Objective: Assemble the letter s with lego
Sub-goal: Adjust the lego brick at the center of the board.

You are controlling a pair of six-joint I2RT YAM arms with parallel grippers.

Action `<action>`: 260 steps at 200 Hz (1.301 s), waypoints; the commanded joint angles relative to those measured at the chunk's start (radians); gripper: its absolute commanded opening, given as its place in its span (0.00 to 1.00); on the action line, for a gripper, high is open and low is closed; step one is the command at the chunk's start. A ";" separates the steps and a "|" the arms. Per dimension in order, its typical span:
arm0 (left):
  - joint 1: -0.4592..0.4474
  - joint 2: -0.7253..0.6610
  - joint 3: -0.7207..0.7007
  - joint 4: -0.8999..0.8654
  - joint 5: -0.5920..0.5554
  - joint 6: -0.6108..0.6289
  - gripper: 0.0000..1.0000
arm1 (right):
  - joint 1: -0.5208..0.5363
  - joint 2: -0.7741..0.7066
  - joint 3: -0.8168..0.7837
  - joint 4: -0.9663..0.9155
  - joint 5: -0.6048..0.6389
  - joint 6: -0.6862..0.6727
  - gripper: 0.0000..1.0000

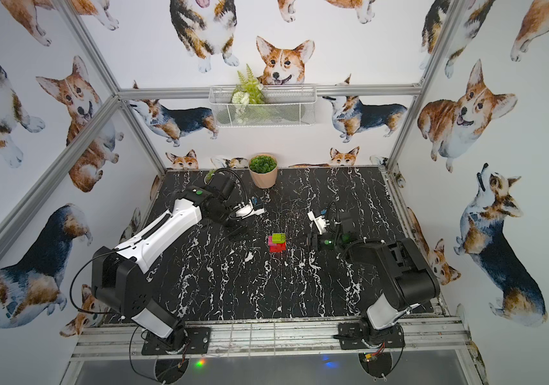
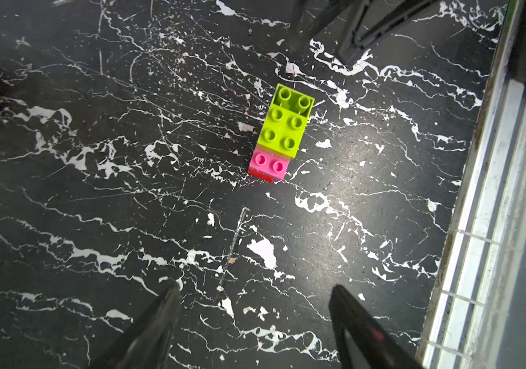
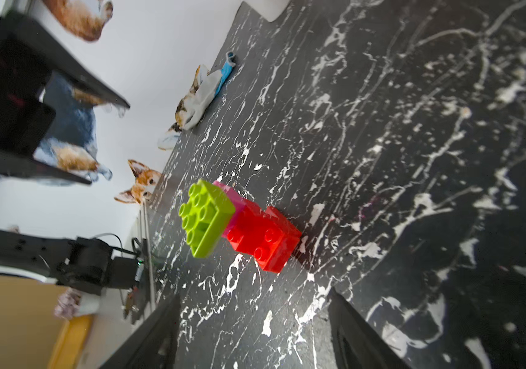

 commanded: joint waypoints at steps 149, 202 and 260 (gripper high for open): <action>0.103 -0.142 -0.160 0.049 0.100 -0.048 0.77 | 0.191 0.161 0.112 0.003 0.192 -0.662 0.64; 0.105 -0.123 -0.161 0.049 0.107 -0.047 0.77 | 0.212 0.195 0.135 0.031 0.201 -0.632 0.58; 0.106 -0.110 -0.158 0.046 0.115 -0.048 0.77 | 0.220 0.212 0.147 0.052 0.217 -0.603 0.54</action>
